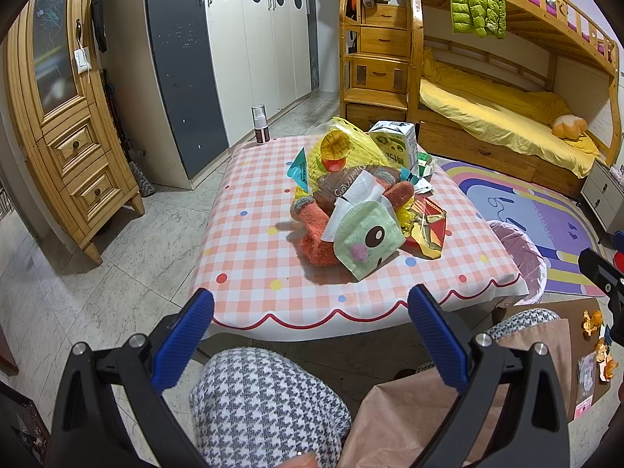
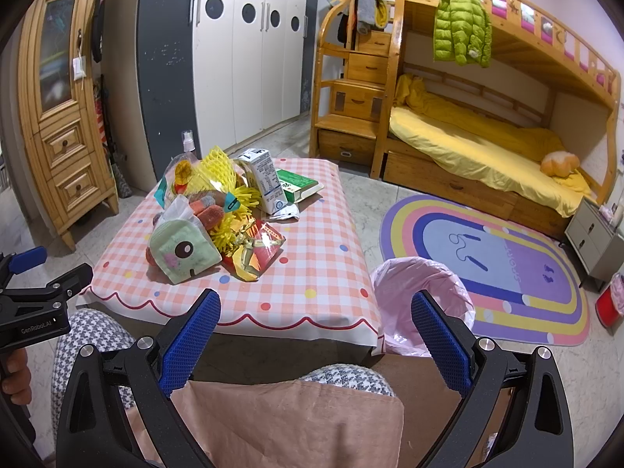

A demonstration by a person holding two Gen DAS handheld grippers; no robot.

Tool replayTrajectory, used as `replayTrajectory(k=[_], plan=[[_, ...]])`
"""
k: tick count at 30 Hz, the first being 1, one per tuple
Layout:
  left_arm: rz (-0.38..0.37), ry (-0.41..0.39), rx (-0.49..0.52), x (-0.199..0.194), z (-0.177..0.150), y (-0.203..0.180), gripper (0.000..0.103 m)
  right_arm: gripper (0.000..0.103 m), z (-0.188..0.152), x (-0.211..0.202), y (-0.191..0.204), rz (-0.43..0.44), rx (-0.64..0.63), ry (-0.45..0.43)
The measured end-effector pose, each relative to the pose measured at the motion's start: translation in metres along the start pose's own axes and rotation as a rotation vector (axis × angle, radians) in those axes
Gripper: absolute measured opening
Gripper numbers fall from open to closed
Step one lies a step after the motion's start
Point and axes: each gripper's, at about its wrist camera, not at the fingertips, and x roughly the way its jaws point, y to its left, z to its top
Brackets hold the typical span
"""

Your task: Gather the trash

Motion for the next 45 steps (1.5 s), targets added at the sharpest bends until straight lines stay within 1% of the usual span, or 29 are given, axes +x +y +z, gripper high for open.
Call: replayTrajectory(k=[9, 16, 19, 20, 21, 25, 27, 29, 32, 34, 35, 37, 40, 43, 45], plan=[[0.004, 0.009, -0.004, 0.001, -0.001, 0.0, 0.096, 0.097, 0.0, 0.004, -0.002, 0.0, 0.001, 0.002], [0.003, 0.024, -0.002, 0.01, 0.0, -0.001, 0.096, 0.097, 0.0, 0.008, -0.004, -0.002, 0.0, 0.007], [0.028, 0.014, 0.0, 0.014, 0.003, 0.002, 0.096, 0.097, -0.001, 0.012, -0.004, -0.003, -0.001, 0.005], [0.036, 0.008, -0.001, 0.016, 0.004, 0.003, 0.096, 0.097, 0.002, 0.019, -0.005, 0.0, 0.0, 0.005], [0.034, 0.002, -0.005, 0.017, 0.005, 0.005, 0.096, 0.097, 0.002, 0.021, -0.005, 0.007, 0.0, 0.003], [-0.011, 0.006, -0.031, 0.025, 0.009, 0.012, 0.096, 0.097, 0.004, 0.03, -0.005, 0.033, 0.0, -0.005], [-0.035, 0.015, -0.02, 0.032, 0.011, 0.012, 0.096, 0.097, 0.006, 0.036, -0.004, 0.039, 0.001, -0.004], [-0.029, 0.027, -0.018, 0.041, 0.011, 0.012, 0.096, 0.097, 0.008, 0.042, -0.002, 0.052, 0.003, 0.002], [-0.05, 0.025, -0.022, 0.051, 0.012, 0.012, 0.096, 0.097, 0.012, 0.05, -0.002, 0.062, 0.021, 0.011], [-0.032, 0.025, 0.004, 0.059, 0.012, 0.008, 0.096, 0.097, 0.014, 0.056, -0.005, 0.085, 0.052, 0.014], [-0.039, 0.026, 0.013, 0.063, 0.013, 0.006, 0.096, 0.097, 0.015, 0.059, -0.006, 0.102, 0.066, 0.012], [-0.078, 0.038, 0.019, 0.072, 0.014, 0.005, 0.096, 0.097, 0.017, 0.063, -0.004, 0.103, 0.063, -0.006], [-0.128, 0.049, 0.023, 0.085, 0.018, 0.0, 0.096, 0.097, 0.019, 0.074, 0.003, 0.084, 0.013, 0.013], [-0.162, 0.045, 0.034, 0.097, 0.023, -0.004, 0.089, 0.097, 0.019, 0.085, 0.01, 0.04, -0.042, 0.037], [-0.176, 0.042, 0.06, 0.105, 0.026, -0.008, 0.084, 0.096, 0.019, 0.093, 0.011, 0.04, -0.057, 0.05]])
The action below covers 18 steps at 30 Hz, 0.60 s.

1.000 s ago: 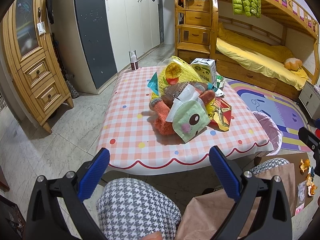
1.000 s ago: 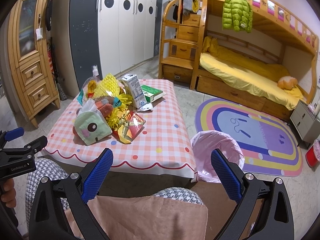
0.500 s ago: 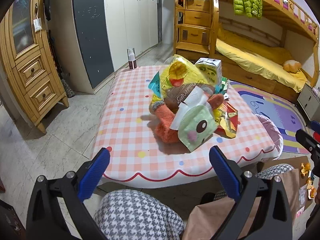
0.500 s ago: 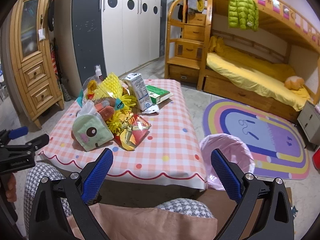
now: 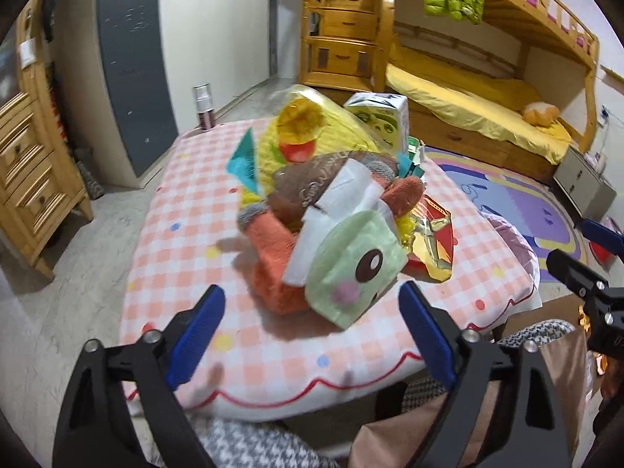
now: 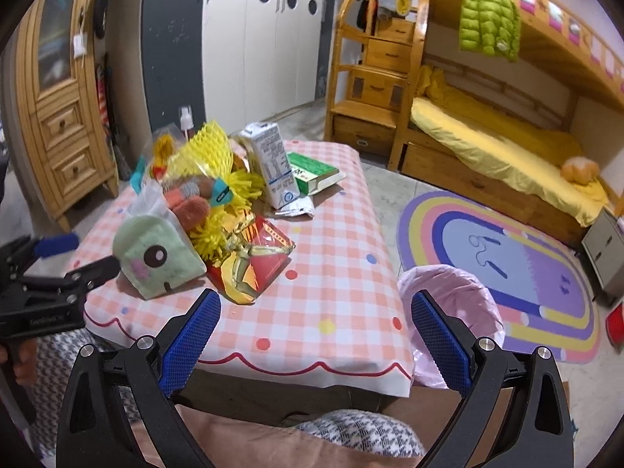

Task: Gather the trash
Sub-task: 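Reach the left tool to the white tissue and close on it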

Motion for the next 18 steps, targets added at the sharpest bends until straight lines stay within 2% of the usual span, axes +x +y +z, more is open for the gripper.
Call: replayTrajectory(k=[2, 5, 6, 7, 10, 15, 17, 18], plan=[[0.0, 0.008, 0.036, 0.009, 0.002, -0.003, 0.076, 0.095, 0.0, 0.007, -0.001, -0.015, 0.001, 0.011], [-0.004, 0.013, 0.092, 0.022, 0.005, -0.01, 0.072, 0.091, 0.0, 0.015, -0.003, -0.023, -0.015, 0.023], [-0.009, 0.013, 0.108, 0.025, 0.006, -0.012, 0.072, 0.083, 0.001, 0.018, -0.003, -0.015, -0.019, 0.029], [-0.011, 0.011, 0.122, 0.028, 0.007, -0.015, 0.072, 0.069, 0.0, 0.021, -0.003, -0.01, -0.019, 0.04], [0.003, 0.01, 0.171, 0.037, 0.01, -0.022, 0.071, 0.067, 0.0, 0.028, -0.006, 0.014, -0.002, 0.074], [-0.011, 0.008, 0.187, 0.04, 0.015, -0.028, 0.043, 0.066, -0.002, 0.023, -0.004, 0.047, -0.013, 0.072], [-0.016, 0.001, 0.18, 0.038, 0.017, -0.029, 0.02, 0.066, -0.002, 0.019, -0.004, 0.055, -0.009, 0.067], [-0.026, -0.006, 0.175, 0.034, 0.018, -0.03, 0.015, 0.066, -0.003, 0.014, -0.005, 0.06, -0.004, 0.062]])
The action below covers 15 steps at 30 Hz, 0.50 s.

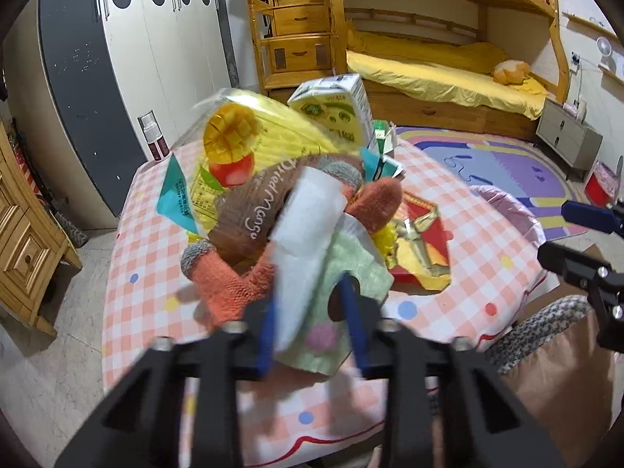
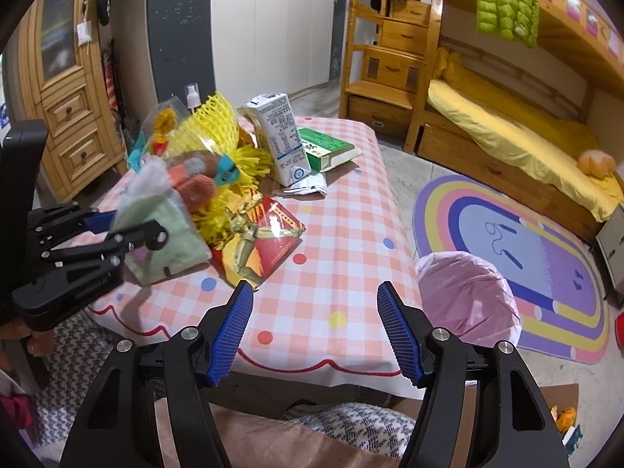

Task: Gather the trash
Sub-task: 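Reach the left tool to the white tissue and close on it, then lift the tissue with the left tool while the right tool grasps the clear snack bag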

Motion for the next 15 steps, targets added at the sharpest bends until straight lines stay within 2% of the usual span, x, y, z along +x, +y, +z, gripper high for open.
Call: replayTrajectory(k=[2, 4, 9, 15], plan=[[-0.042, -0.019, -0.014, -0.011, 0.001, -0.001, 0.006, 0.066, -0.002, -0.004, -0.001, 0.005, 0.007, -0.007], [-0.056, -0.04, -0.012, -0.02, 0.001, -0.002, 0.004, 0.066, -0.004, -0.01, -0.002, 0.012, 0.015, -0.016], [-0.096, -0.111, -0.031, -0.049, 0.004, -0.005, 0.003, 0.066, -0.009, -0.025, -0.003, 0.013, 0.023, -0.05], [-0.101, -0.175, -0.063, -0.085, 0.01, -0.004, 0.003, 0.067, -0.015, -0.039, -0.007, 0.032, 0.044, -0.081]])
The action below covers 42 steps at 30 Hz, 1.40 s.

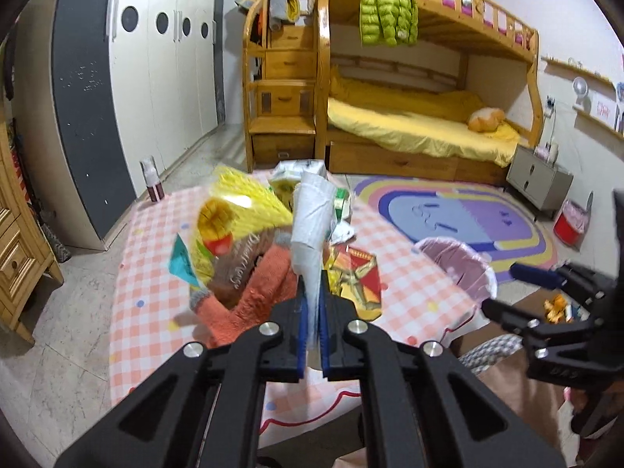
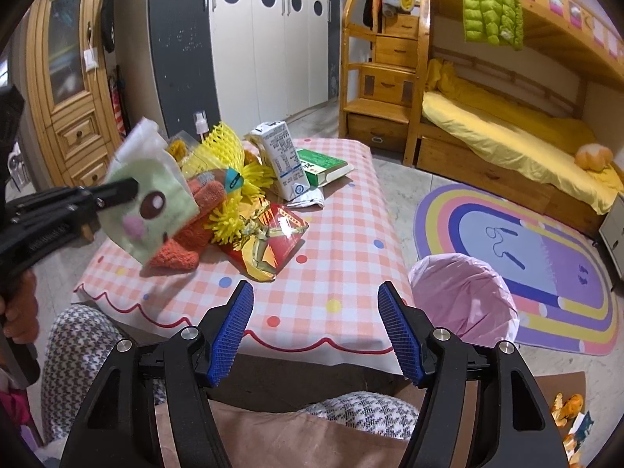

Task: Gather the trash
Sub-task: 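Lift the tissue with the left tool while the right tool grasps the clear snack bag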

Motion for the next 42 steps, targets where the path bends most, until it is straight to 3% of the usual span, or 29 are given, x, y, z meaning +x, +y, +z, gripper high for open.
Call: replayTrajectory(k=[6, 11, 16, 21, 26, 28, 34, 42], plan=[[0.068, -0.042, -0.049, -0.042, -0.01, 0.016, 0.003, 0.07, -0.003, 0.003, 0.005, 0.063, 0.006, 0.022], [0.164, -0.009, -0.091, -0.044, -0.033, 0.037, 0.003, 0.068, -0.001, 0.007, 0.025, 0.079, -0.037, 0.01], [0.186, 0.033, -0.164, -0.035, -0.046, 0.065, 0.003, 0.047, 0.009, 0.015, 0.044, 0.089, -0.072, 0.007], [0.196, 0.005, -0.183, -0.037, -0.037, 0.084, 0.003, 0.039, 0.027, 0.023, 0.056, 0.122, -0.099, -0.008], [0.205, 0.003, -0.203, -0.032, -0.022, 0.096, 0.003, 0.043, 0.061, 0.036, 0.071, 0.153, -0.15, -0.027], [0.21, 0.008, -0.212, -0.027, -0.014, 0.103, 0.003, 0.053, 0.079, 0.044, 0.079, 0.169, -0.173, -0.034], [0.22, 0.048, -0.222, -0.005, 0.002, 0.114, 0.003, 0.07, 0.112, 0.084, 0.103, 0.227, -0.24, 0.0], [0.205, 0.128, -0.184, 0.046, 0.011, 0.118, 0.003, 0.068, 0.129, 0.143, 0.114, 0.277, -0.288, 0.084]])
